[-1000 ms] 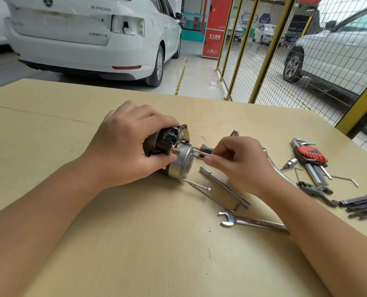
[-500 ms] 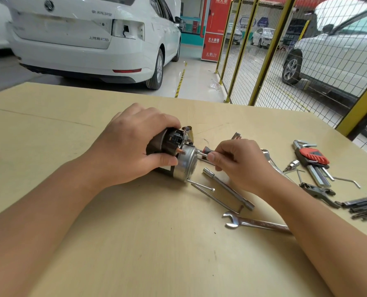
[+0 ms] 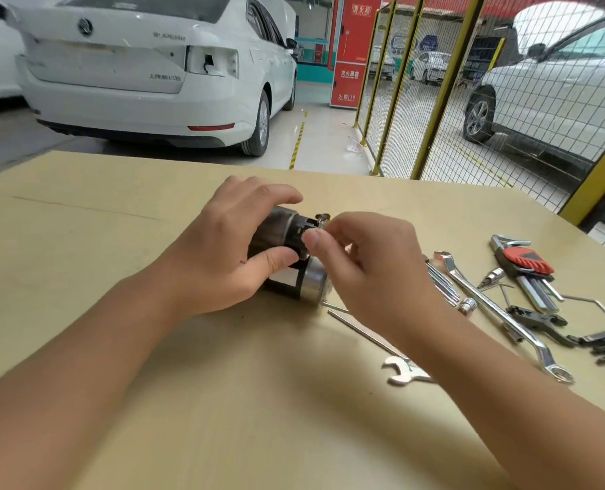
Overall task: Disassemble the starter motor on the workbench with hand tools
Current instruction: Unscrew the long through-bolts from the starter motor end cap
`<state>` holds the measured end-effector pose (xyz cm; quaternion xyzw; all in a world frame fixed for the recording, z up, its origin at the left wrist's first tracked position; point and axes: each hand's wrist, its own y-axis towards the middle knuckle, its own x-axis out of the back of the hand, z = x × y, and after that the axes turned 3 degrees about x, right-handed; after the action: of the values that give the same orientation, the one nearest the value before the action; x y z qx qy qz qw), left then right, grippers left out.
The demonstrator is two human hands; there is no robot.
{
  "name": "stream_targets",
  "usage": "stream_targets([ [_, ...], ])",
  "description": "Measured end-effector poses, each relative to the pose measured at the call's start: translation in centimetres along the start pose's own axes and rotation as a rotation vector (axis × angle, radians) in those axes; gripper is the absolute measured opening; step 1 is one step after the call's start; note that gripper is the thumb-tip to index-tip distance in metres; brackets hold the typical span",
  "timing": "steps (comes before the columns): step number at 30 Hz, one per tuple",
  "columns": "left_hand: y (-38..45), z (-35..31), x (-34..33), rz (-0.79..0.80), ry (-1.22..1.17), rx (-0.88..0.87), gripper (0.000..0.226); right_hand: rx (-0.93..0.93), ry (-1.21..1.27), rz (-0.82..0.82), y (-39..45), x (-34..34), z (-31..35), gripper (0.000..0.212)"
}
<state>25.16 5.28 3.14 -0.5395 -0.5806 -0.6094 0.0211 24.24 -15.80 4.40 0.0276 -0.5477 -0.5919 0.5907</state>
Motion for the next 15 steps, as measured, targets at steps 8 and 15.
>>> stream_targets([
  [8, 0.3, -0.1, -1.0, -0.053, -0.001, 0.063, 0.045, -0.17, 0.115, 0.127, 0.4, -0.3, -1.6, 0.02],
  [15, 0.5, -0.2, -0.9, -0.048, 0.009, 0.05, 0.046, -0.132, 0.189, -0.026, -0.2, -0.7, -1.7, 0.012],
])
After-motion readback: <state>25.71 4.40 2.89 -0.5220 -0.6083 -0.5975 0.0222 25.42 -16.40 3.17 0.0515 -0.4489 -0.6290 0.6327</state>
